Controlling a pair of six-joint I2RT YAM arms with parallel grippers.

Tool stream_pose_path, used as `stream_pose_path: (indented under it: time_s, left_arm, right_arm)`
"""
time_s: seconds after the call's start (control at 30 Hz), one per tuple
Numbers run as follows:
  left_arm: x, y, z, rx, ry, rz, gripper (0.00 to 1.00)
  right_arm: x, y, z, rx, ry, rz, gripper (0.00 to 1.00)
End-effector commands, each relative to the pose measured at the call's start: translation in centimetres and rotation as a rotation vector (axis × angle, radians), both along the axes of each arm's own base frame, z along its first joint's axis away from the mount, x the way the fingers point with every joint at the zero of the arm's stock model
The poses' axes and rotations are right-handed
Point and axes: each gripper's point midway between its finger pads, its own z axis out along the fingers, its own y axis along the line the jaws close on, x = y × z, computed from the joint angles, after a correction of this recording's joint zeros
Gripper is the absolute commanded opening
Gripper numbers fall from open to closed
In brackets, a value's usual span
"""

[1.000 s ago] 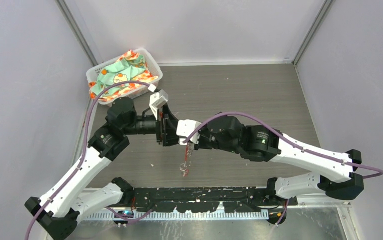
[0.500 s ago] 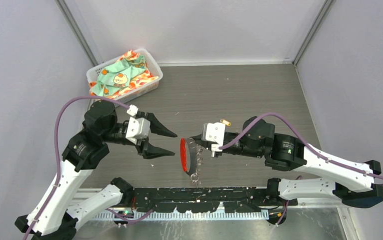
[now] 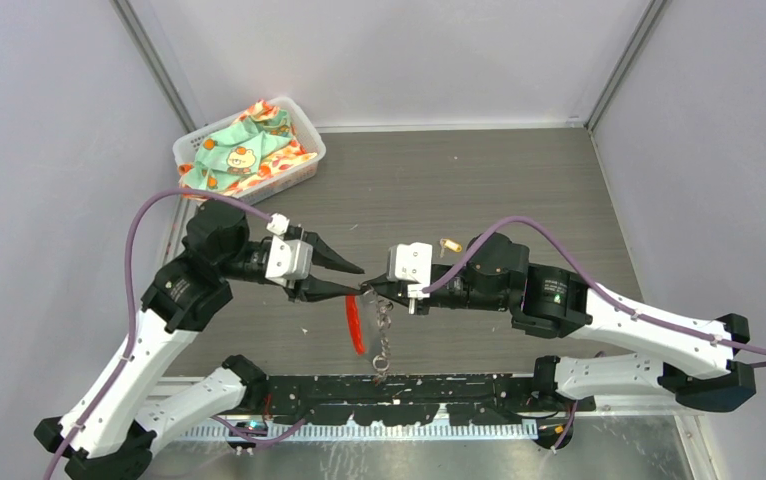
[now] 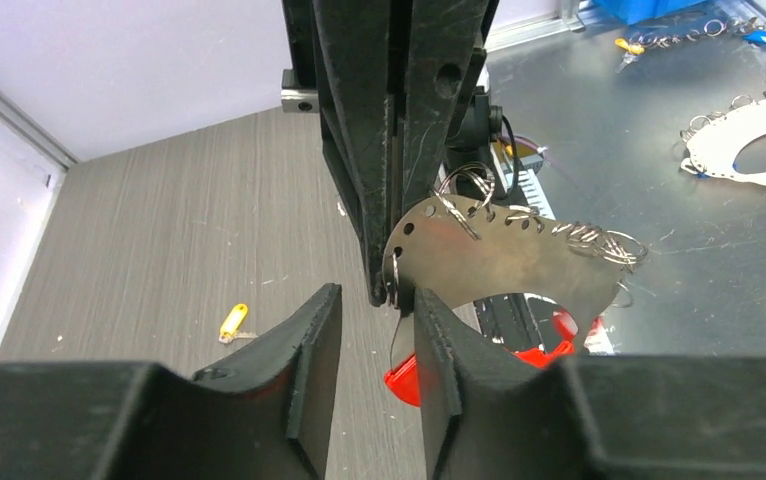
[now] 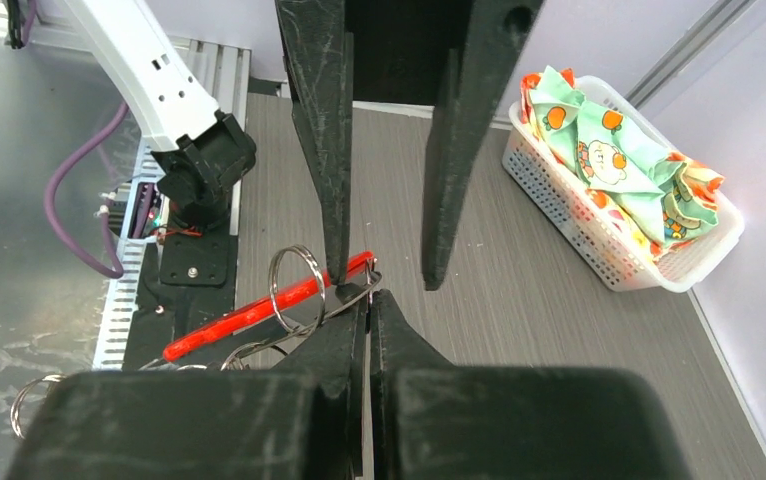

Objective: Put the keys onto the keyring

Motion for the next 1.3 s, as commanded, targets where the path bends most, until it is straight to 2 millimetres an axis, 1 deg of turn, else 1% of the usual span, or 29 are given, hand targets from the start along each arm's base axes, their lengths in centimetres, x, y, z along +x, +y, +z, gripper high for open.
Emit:
stream_pose_path:
  time_s: [0.0, 0.07, 0.27, 0.37, 0.4, 0.43, 0.5, 0.53, 0.6, 0.63, 0.7, 0.77, 0.83, 1.0, 1.17, 1.27]
  left_arm:
    - [0.1, -0.1, 1.3, -0.053, -0.109, 0.001, 0.3]
    - [-0.1, 0.0, 1.2, -0.054, -0.118, -0.004, 0.25]
    - [-0.3, -0.1, 0.8, -0.049, -0.153, -0.02, 0.14]
    - [-0.3, 0.0, 0.3, -0.04, -0.209, -0.016, 0.03]
    - [-0.2, 0.1, 0.3, -0.043, -0.238, -0.013, 0.01]
    - [-0.2, 0.2, 0.4, -0.045, -0.271, -0.013, 0.0]
    - [-0.2, 0.3, 0.4, -0.047, -0.335, -0.023, 0.0]
    - [-0.3, 0.4, 0.3, -0.04, -0.365, -0.034, 0.0]
    - [-0.5, 0.7, -0.5, -0.01, -0.451, -0.065, 0.0]
    - [-0.5, 0.8, -0.6, -0.006, -0.499, -0.073, 0.0]
    - [-0.4, 1.1, -1.2, 0.009, -0.583, -0.085, 0.0]
    - [-0.4, 1.3, -2.0, 0.021, -0.658, -0.1, 0.0]
    - [-0.4, 1.4, -2.4, 0.019, -0.736, -0.114, 0.0]
    - [-0.9, 1.7, -3.7, 0.001, -0.897, -0.166, 0.0]
    - [-1.5, 1.8, -5.4, -0.06, -1.152, -0.21, 0.0]
    - [-1.8, 1.7, -6.1, -0.113, -1.305, -0.212, 0.0]
  right_arm:
    - [-0.7, 0.5, 3.3, 0.115, -0.007, 0.033, 0.01]
    - [-0.7, 0.5, 3.3, 0.115, -0.006, 0.031, 0.01]
    - [-0.7, 1.2, 3.2, 0.112, 0.026, 0.034, 0.01]
    - [-0.7, 1.6, 3.0, 0.105, 0.04, 0.037, 0.01]
    - [-0.7, 1.7, 2.9, 0.101, 0.047, 0.038, 0.01]
    - [-0.8, 1.8, 2.8, 0.097, 0.051, 0.043, 0.03]
    - [-0.9, 2.0, 2.5, 0.085, 0.059, 0.051, 0.11]
    - [-0.9, 2.1, 2.3, 0.076, 0.062, 0.053, 0.17]
    - [-0.7, 2.2, 2.0, 0.06, 0.068, 0.042, 0.34]
    - [-0.5, 2.2, 2.1, 0.056, 0.067, 0.033, 0.38]
    - [-0.2, 2.0, 1.8, 0.035, 0.066, 0.015, 0.43]
    - [0.2, 1.6, 1.6, 0.017, 0.067, -0.01, 0.44]
    - [0.4, 1.3, 1.4, 0.007, 0.069, -0.032, 0.46]
    - [0.6, 0.2, 0.6, -0.019, 0.086, -0.061, 0.46]
    - [1.0, -0.9, -0.4, -0.053, 0.119, -0.104, 0.48]
    - [1.3, -1.7, -0.5, -0.052, 0.153, -0.135, 0.51]
